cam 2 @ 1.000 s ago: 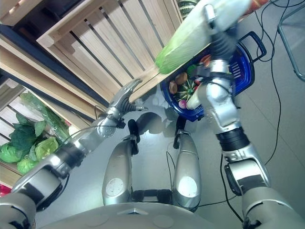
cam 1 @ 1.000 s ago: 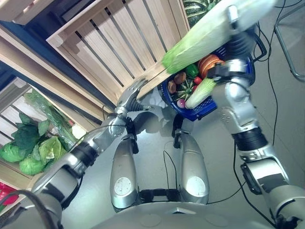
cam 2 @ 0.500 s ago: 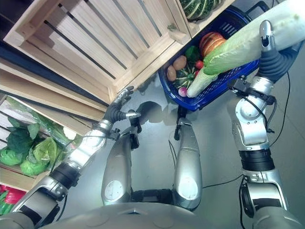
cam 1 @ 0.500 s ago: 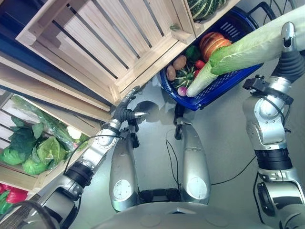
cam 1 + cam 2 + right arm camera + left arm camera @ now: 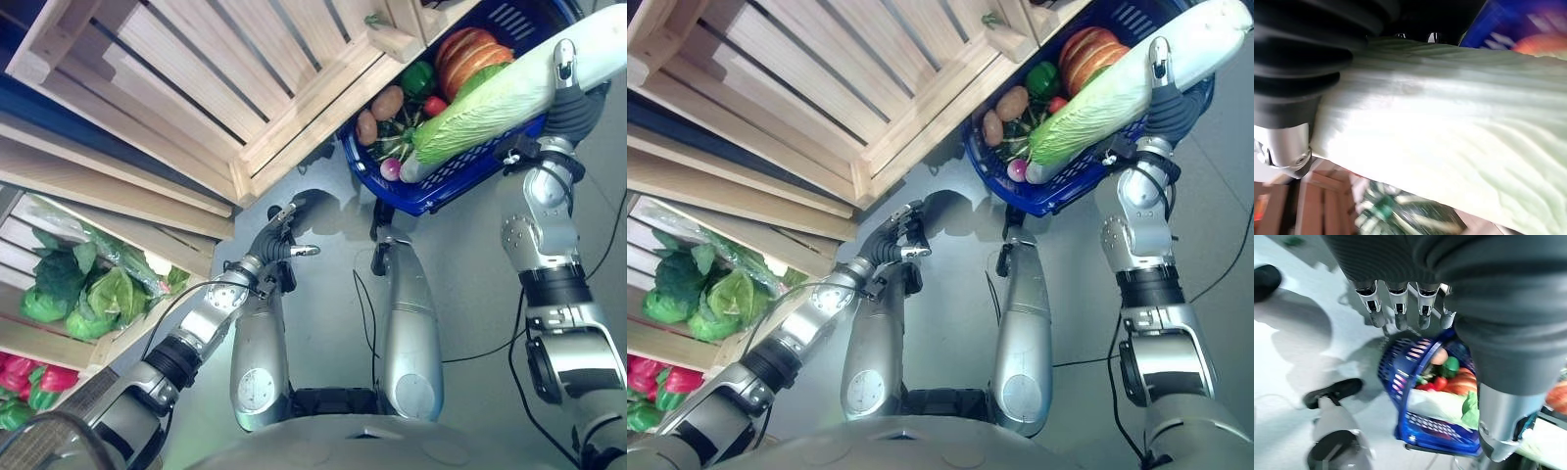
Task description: Pick up fruits and vegetables into the basket
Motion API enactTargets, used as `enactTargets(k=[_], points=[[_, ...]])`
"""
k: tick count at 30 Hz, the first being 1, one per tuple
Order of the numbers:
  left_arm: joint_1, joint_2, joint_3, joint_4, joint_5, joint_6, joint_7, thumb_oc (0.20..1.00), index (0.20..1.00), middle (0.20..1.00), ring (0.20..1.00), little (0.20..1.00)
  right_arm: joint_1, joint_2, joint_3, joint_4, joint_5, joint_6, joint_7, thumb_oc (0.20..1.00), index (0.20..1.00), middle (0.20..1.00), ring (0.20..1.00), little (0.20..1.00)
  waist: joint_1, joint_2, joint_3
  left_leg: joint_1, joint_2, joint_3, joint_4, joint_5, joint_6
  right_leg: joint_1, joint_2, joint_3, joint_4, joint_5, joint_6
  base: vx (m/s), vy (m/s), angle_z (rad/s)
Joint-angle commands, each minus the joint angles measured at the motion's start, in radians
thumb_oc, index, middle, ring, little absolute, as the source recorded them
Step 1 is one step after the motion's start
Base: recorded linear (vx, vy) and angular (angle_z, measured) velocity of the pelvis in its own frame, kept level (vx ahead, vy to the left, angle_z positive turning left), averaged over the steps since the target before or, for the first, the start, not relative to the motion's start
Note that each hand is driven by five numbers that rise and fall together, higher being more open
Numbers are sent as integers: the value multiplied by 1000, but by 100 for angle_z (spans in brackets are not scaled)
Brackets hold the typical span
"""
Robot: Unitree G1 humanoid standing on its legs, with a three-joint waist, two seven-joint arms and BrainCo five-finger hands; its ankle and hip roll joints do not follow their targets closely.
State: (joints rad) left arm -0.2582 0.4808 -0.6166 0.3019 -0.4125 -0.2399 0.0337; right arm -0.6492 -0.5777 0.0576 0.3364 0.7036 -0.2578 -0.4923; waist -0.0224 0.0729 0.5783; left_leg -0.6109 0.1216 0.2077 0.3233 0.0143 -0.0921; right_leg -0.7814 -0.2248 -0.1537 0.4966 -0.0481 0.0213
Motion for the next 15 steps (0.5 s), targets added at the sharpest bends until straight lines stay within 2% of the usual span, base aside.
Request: enactTargets(k=[1, 3, 9, 15], points=[[37, -17, -89, -47, -33, -25, -26, 1000, 1000, 1000, 1000, 1000, -79, -81, 28, 70, 105, -18, 140, 200, 200, 200, 200, 200, 6, 95, -58, -74, -27, 2, 92, -80, 20, -7, 6, -25, 59, -75, 55, 36, -22, 18], [27, -10, -105, -47, -43, -24, -27, 1000, 1000, 1000, 1000, 1000, -135, -78, 48, 191, 148, 12, 191, 200, 200, 200, 200, 200, 20, 106, -58, -85, -32, -5, 95, -79, 20, -20, 5, -27, 71, -79, 50, 37, -26, 13], [-4, 1, -155, -49, -48, -31, -11, 1000, 1000, 1000, 1000, 1000, -274, -72, 103, 498, 215, 91, 254, 200, 200, 200, 200, 200, 59, 138, -58, -120, -48, -25, 103, -81, 30, -55, 0, -36, 98, -88, 39, 23, -22, 12], [-29, 1, -190, -41, -46, -32, 8, 1000, 1000, 1000, 1000, 1000, -354, -69, 108, 703, 198, 170, 191, 200, 200, 200, 200, 200, 83, 158, -58, -145, -59, -38, 113, -82, 39, -78, -4, -43, 117, -93, 34, 8, -3, 9]])
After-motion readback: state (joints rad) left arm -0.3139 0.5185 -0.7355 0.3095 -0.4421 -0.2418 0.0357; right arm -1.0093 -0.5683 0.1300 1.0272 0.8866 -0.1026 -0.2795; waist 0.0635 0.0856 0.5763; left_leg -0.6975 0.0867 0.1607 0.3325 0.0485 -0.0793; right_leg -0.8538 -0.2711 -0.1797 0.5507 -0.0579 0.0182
